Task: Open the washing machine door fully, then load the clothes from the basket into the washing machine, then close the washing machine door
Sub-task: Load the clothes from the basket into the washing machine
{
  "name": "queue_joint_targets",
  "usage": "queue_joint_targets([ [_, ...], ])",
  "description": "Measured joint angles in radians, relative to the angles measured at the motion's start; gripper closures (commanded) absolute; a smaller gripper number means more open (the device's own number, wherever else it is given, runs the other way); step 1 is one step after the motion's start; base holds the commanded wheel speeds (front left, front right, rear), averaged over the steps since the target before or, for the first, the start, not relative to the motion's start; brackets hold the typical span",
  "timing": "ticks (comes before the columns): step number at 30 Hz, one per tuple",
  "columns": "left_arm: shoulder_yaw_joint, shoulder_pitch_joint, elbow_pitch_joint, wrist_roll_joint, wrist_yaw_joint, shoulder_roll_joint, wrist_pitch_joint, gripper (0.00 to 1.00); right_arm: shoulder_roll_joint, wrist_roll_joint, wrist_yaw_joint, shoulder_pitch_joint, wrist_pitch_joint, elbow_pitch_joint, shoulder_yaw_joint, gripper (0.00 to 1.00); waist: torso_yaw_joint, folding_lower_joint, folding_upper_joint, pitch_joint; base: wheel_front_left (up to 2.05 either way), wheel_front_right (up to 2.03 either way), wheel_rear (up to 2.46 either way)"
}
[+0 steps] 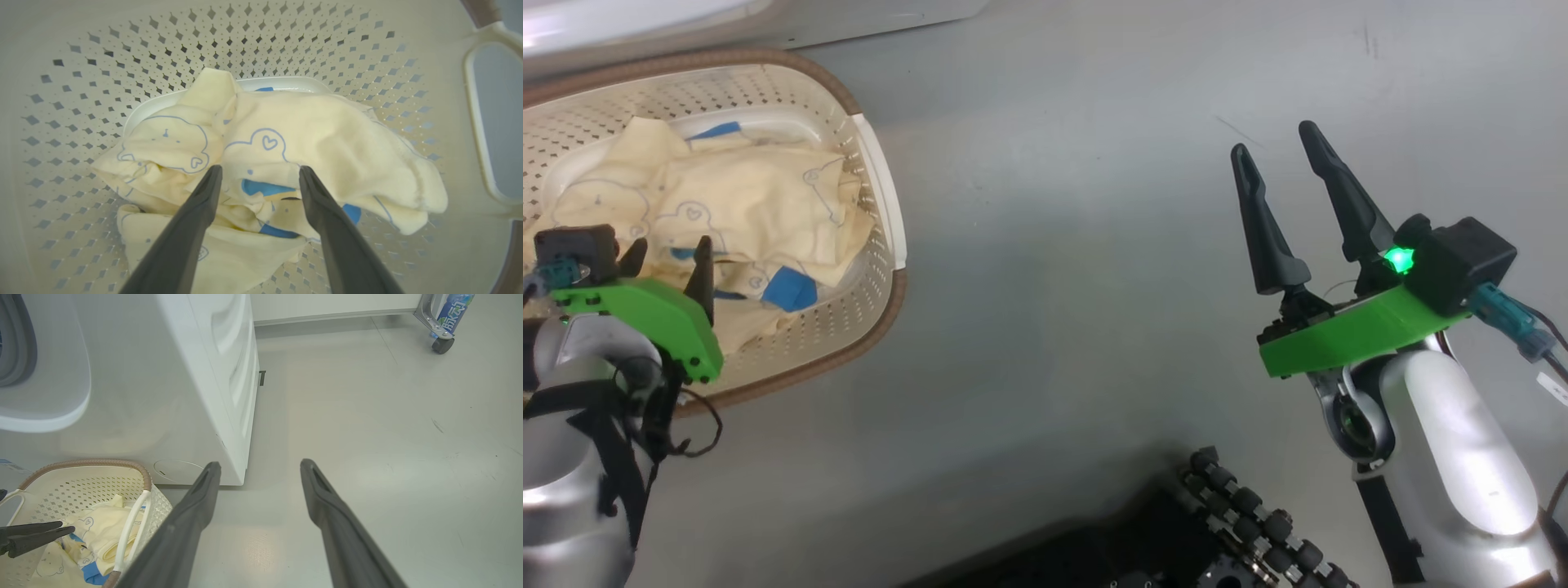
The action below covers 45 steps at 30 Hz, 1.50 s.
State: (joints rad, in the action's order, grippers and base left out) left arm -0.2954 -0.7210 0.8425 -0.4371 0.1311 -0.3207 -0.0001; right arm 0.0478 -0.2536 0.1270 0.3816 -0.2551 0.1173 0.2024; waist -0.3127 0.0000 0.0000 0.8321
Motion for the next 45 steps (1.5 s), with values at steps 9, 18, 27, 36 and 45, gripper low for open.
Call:
queue_joint_targets([
  [9, -0.069, -0.059, 0.041, -0.058, 0.0, -0.027, -0.004, 0.0, 0.0, 0.0, 0.0, 0.016, 0.0, -0.009, 0.005, 0.0, -0.008, 0.0, 0.0, 0.04, 0.0, 0.0, 0.0],
  [18, -0.136, -0.109, 0.065, -0.105, 0.0, -0.043, -0.018, 0.0, 0.0, 0.0, 0.0, 0.02, 0.0, -0.015, 0.013, 0.0, -0.014, 0.0, 0.0, 0.073, 0.0, 0.0, 0.0],
  [27, -0.209, -0.142, 0.082, -0.156, 0.0, -0.05, -0.017, 0.0, 0.0, 0.0, 0.0, 0.038, 0.0, -0.016, 0.02, 0.0, -0.018, 0.0, 0.0, 0.097, 0.0, 0.0, 0.0],
  [36, -0.268, -0.176, 0.087, -0.18, 0.0, -0.052, -0.016, 0.0, 0.0, 0.0, 0.0, 0.039, 0.0, -0.016, 0.025, 0.0, -0.024, 0.0, 0.0001, 0.111, 0.0, 0.0, 0.0],
  [45, -0.323, -0.206, 0.124, -0.197, 0.0, -0.051, -0.021, 0.21, 0.0, -0.002, 0.0, 0.041, 0.0, -0.023, 0.029, 0.0, -0.036, 0.0, 0.0001, 0.134, 0.0, 0.0, 0.0],
])
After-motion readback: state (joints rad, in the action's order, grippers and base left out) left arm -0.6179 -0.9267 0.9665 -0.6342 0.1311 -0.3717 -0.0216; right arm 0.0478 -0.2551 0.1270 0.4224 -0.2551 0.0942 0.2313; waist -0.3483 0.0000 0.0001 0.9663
